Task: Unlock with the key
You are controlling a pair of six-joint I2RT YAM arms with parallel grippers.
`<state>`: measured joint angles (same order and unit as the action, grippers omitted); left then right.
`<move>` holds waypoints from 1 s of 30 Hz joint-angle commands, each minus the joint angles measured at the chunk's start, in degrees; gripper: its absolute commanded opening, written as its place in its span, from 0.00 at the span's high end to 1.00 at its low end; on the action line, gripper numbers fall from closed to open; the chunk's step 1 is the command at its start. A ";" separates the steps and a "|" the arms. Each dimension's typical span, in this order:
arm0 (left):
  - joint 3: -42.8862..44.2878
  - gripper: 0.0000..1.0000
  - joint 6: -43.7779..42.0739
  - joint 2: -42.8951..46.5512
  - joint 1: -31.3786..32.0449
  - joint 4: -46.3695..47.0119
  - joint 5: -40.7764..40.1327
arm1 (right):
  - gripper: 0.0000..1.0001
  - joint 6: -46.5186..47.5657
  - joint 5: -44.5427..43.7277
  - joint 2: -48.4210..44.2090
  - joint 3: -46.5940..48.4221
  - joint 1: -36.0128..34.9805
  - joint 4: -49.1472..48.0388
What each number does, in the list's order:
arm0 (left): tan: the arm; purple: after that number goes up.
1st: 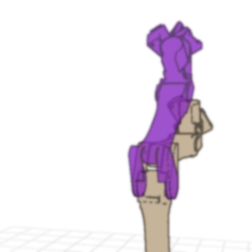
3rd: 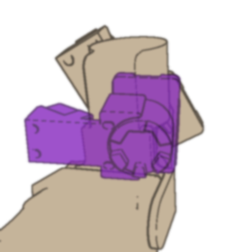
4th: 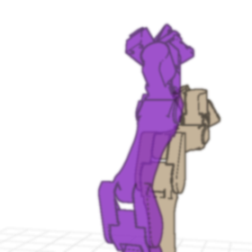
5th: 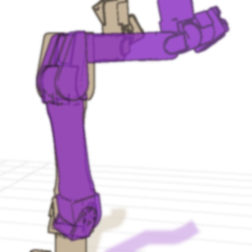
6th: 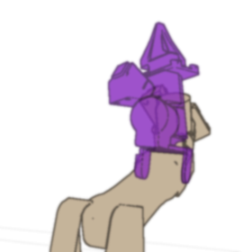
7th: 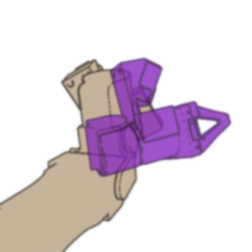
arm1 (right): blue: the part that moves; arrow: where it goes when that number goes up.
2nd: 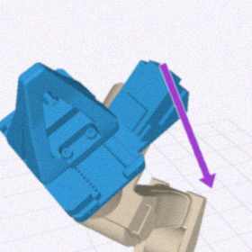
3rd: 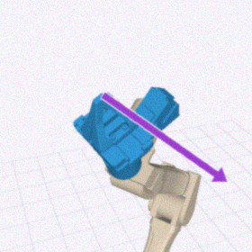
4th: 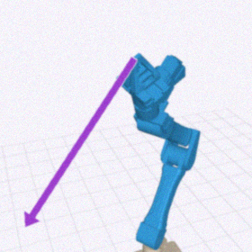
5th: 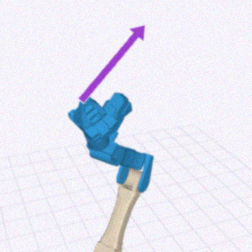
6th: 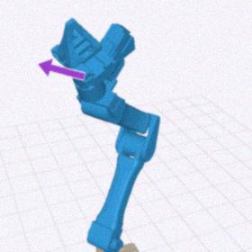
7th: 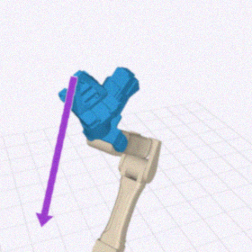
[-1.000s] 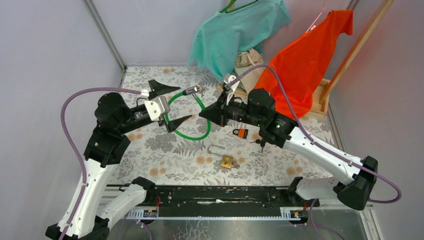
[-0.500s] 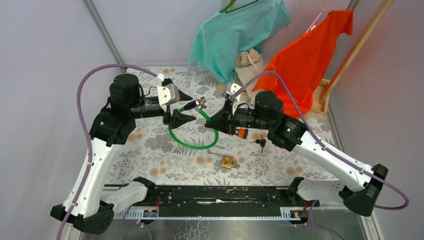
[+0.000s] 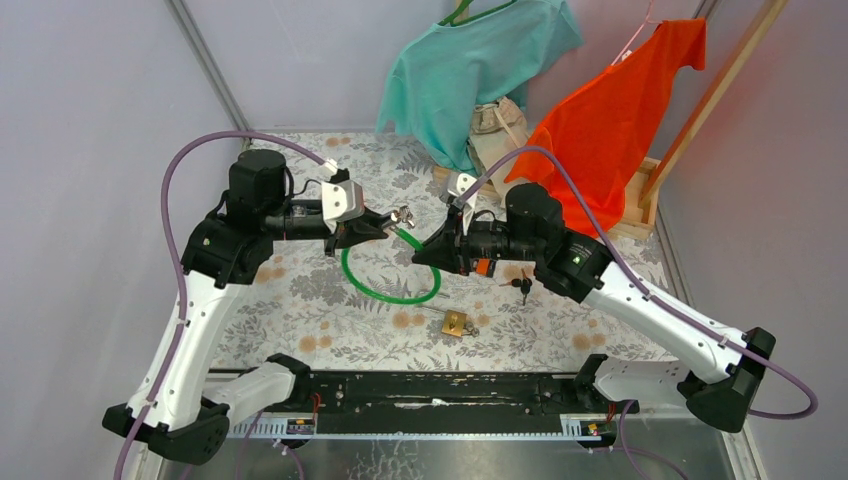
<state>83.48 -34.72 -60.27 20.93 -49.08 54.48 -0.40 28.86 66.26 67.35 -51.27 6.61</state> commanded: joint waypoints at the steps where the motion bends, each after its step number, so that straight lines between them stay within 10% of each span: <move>1: 0.27 1.00 -2.53 0.45 0.17 -1.60 -0.78 | 0.82 -0.98 1.40 -1.12 3.54 -0.10 -6.10; 8: -1.97 1.00 -5.07 2.14 0.18 1.22 -6.45 | 0.37 -4.55 4.05 -0.66 8.16 0.01 -1.90; 30: -4.16 1.00 -13.97 3.99 0.28 -2.12 -7.52 | 0.50 -8.26 -2.45 14.12 30.60 1.43 14.91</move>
<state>79.46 -47.20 -57.49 20.97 -52.10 46.87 -9.19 28.93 80.25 94.98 -50.09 20.18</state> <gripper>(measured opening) 0.284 0.514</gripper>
